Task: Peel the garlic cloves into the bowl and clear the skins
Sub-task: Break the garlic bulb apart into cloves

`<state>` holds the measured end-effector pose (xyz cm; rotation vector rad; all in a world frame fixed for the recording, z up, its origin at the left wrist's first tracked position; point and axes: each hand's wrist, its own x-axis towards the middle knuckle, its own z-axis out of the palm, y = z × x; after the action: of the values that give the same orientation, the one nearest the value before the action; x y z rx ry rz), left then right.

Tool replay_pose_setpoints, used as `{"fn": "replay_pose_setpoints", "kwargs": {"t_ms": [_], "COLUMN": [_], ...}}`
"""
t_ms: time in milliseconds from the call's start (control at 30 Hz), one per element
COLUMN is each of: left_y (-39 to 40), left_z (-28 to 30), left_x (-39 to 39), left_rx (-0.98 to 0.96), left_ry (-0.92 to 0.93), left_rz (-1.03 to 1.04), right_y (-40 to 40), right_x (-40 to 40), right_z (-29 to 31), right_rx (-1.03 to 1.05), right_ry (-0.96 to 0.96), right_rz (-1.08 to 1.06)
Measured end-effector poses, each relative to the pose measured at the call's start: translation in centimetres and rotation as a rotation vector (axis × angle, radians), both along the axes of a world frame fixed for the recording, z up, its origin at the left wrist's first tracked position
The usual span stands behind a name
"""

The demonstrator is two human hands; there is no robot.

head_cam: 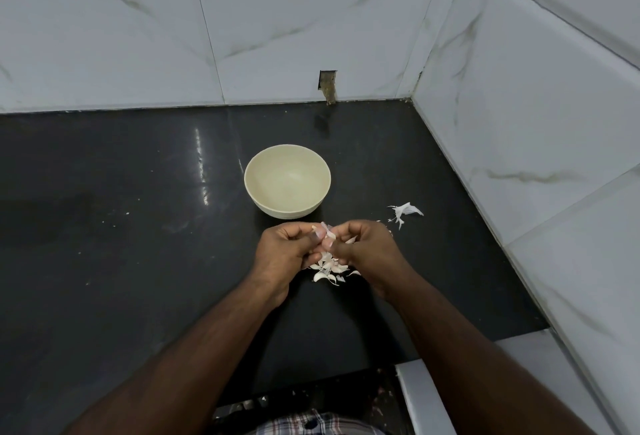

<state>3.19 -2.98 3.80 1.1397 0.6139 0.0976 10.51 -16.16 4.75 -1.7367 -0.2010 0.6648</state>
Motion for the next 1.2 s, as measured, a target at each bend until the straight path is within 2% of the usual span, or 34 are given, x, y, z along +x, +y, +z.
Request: {"fn": "replay_pose_setpoints", "kwargs": {"t_ms": [100, 333, 500, 767, 967, 1133, 1200], "left_y": [0.1, 0.2, 0.5, 0.9, 1.1, 0.8, 0.7], "left_z": [-0.1, -0.2, -0.4, -0.3, -0.1, -0.1, -0.2], "left_x": [0.0, 0.2, 0.2, 0.2, 0.1, 0.0, -0.1], "left_rx": [-0.022, 0.021, 0.082, 0.086, 0.092, 0.103, 0.091], "left_ry": [-0.002, 0.005, -0.002, 0.002, -0.011, -0.040, -0.042], "left_rz": [-0.026, 0.038, 0.034, 0.023, 0.018, -0.018, -0.029], "right_y": [0.2, 0.4, -0.2, -0.1, -0.2, 0.7, 0.9], "right_x": [0.1, 0.6, 1.0, 0.8, 0.9, 0.1, 0.0], "right_z": [-0.2, 0.2, 0.3, 1.0, 1.4, 1.3, 1.3], "right_rx": [-0.052, -0.034, -0.335, -0.425, -0.338, -0.409, -0.380], "right_ry": [-0.038, 0.098, -0.141, -0.381, -0.341, -0.412, -0.343], "right_rz": [-0.020, -0.114, 0.022, 0.190, 0.188, 0.138, 0.110]}}
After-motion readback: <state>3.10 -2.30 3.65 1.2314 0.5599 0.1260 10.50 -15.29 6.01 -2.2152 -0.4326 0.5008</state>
